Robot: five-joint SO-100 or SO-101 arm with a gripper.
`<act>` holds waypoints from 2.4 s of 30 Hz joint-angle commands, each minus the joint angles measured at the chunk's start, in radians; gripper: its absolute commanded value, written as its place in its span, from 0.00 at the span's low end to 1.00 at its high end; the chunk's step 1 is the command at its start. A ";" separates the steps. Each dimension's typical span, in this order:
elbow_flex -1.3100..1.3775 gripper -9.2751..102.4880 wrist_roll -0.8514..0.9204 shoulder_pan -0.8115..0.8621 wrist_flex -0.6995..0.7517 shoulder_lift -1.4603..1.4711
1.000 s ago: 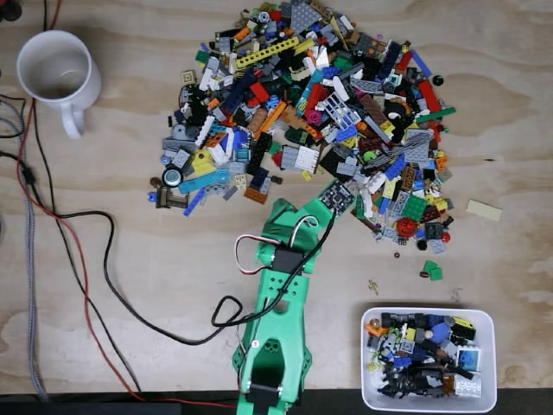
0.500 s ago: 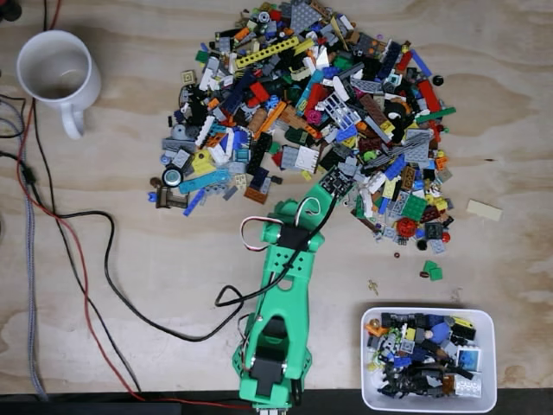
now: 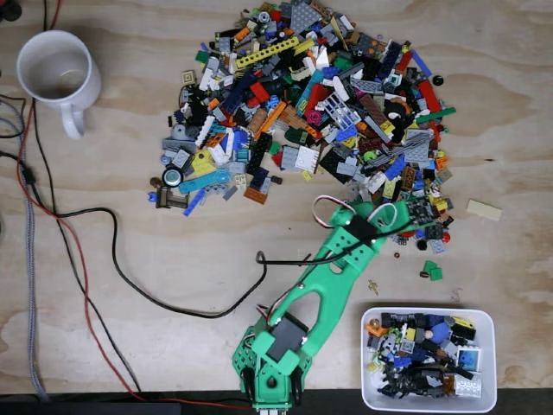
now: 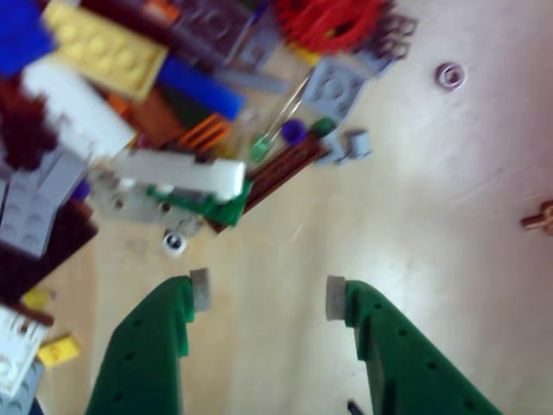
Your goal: Find the closest Lego and put it in the bin.
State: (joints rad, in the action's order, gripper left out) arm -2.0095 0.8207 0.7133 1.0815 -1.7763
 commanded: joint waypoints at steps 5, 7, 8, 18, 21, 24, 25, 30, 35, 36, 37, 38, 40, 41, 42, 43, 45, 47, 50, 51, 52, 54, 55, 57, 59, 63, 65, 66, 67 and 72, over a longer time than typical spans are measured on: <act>0.169 0.23 -0.071 0.250 -0.069 0.196; 0.215 0.23 -0.081 0.256 -0.071 0.252; 0.225 0.24 -0.081 0.250 -0.072 0.268; 0.276 0.22 -0.117 0.193 -0.101 0.341; 0.262 0.21 -0.115 0.196 -0.098 0.351; 0.244 0.21 -0.107 0.213 -0.104 0.345; 0.241 0.21 -0.101 0.216 -0.104 0.341; 0.247 0.21 -0.081 0.235 -0.064 0.304; 0.218 0.21 -0.064 0.250 -0.084 0.308; 0.213 0.21 -0.064 0.250 -0.089 0.313; 0.209 0.20 -0.064 0.247 -0.092 0.316; 0.204 0.20 -0.067 0.245 -0.101 0.318; 0.204 0.20 -0.067 0.239 -0.110 0.331; 0.204 0.20 -0.067 0.236 -0.115 0.339; 0.204 0.19 -0.069 0.233 -0.118 0.344; 0.204 0.19 -0.069 0.229 -0.121 0.347; 0.204 0.19 -0.074 0.221 -0.124 0.350; 0.204 0.19 -0.075 0.212 -0.124 0.356; 0.196 0.18 -0.075 0.201 -0.124 0.364; 0.193 0.18 -0.075 0.198 -0.124 0.364; 0.189 0.18 -0.072 0.196 -0.123 0.362; 0.187 0.18 -0.067 0.198 -0.121 0.360; 0.186 0.19 -0.063 0.199 -0.117 0.357; 0.173 0.19 -0.060 0.206 -0.115 0.348; 0.164 0.19 -0.054 0.216 -0.120 0.347; 0.161 0.18 -0.046 0.232 -0.137 0.359; 0.164 0.18 -0.041 0.236 -0.144 0.364; 0.169 0.18 -0.038 0.238 -0.144 0.367; 0.172 0.18 -0.038 0.239 -0.144 0.367; 0.175 0.18 -0.035 0.241 -0.140 0.370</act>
State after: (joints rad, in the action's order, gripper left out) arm -1.8500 0.7762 0.9373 0.9480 -1.4005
